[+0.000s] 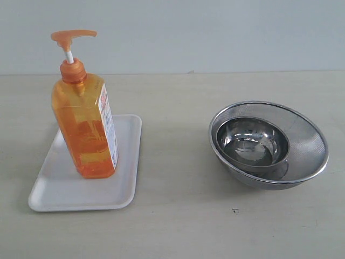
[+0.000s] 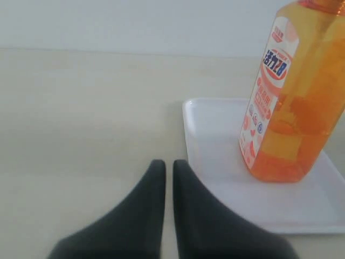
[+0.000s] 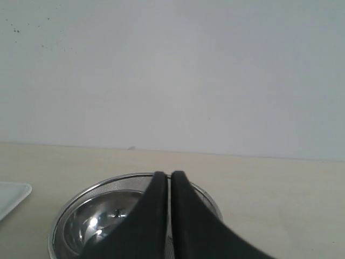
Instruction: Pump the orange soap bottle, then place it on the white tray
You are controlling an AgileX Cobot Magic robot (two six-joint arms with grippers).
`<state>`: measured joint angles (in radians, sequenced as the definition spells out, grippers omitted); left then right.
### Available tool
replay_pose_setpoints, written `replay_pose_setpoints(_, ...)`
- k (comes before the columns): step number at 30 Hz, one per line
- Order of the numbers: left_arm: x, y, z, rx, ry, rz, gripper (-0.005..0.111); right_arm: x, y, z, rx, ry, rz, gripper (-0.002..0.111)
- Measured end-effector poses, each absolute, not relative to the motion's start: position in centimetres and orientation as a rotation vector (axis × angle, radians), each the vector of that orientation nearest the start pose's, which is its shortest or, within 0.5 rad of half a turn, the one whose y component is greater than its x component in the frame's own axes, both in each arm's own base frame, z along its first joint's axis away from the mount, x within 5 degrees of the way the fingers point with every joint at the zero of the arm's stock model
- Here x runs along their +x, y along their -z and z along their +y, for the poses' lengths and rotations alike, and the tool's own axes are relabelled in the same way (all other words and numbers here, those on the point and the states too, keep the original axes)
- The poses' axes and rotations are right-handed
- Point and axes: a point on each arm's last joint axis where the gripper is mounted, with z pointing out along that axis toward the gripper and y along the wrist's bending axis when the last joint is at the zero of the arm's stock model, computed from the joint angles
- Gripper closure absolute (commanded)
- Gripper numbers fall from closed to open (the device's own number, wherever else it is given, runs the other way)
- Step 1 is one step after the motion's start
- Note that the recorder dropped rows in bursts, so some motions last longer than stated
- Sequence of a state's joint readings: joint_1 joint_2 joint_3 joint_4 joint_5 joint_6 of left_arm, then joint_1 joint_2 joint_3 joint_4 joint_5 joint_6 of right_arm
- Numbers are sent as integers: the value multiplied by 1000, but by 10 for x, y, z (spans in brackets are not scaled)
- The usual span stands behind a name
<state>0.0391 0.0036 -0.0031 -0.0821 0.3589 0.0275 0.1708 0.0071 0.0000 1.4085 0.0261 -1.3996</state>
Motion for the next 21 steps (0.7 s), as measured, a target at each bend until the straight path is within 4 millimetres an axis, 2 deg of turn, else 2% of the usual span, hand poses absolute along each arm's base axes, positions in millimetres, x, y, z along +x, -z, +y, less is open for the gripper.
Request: replay_pose_setpoints(21, 53, -182, -1, -61, 34, 1841, 102, 54, -210, 20, -228, -216, 1506, 108)
